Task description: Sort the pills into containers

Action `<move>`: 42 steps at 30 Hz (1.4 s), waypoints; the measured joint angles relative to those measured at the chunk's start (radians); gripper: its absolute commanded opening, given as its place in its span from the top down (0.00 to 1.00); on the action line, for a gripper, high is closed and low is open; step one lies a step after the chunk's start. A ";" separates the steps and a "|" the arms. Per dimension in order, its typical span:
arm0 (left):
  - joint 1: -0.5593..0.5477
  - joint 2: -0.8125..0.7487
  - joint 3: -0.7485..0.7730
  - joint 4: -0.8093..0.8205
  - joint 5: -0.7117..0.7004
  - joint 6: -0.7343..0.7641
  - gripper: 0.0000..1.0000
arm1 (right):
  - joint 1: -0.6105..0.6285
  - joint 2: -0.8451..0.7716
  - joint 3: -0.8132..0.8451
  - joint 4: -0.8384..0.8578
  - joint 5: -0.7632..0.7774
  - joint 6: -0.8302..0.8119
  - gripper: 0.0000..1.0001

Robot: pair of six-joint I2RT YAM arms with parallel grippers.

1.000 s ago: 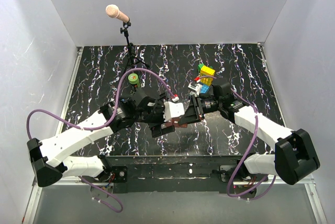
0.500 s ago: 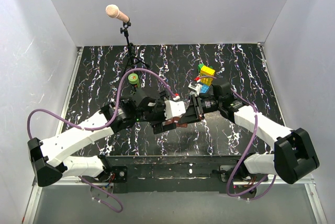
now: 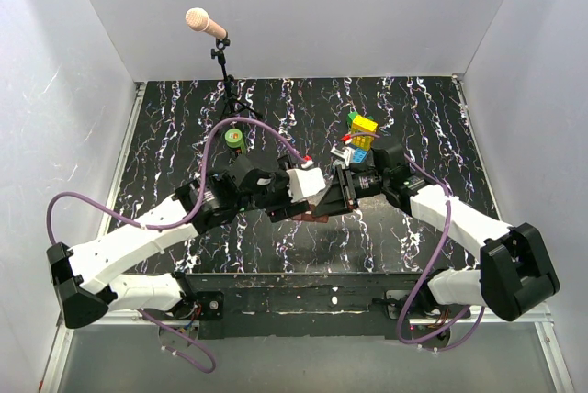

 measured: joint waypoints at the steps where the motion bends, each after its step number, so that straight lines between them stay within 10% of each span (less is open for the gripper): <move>1: 0.000 0.000 0.000 0.006 -0.010 0.000 0.36 | 0.001 0.000 0.000 0.000 -0.004 0.000 0.99; 30: 0.001 0.060 -0.001 0.082 -0.073 -0.014 0.32 | 0.003 -0.002 -0.007 0.000 -0.021 0.000 0.99; 42: 0.001 0.019 0.021 0.089 -0.094 -0.105 0.14 | 0.003 -0.021 -0.008 0.001 -0.005 0.004 0.99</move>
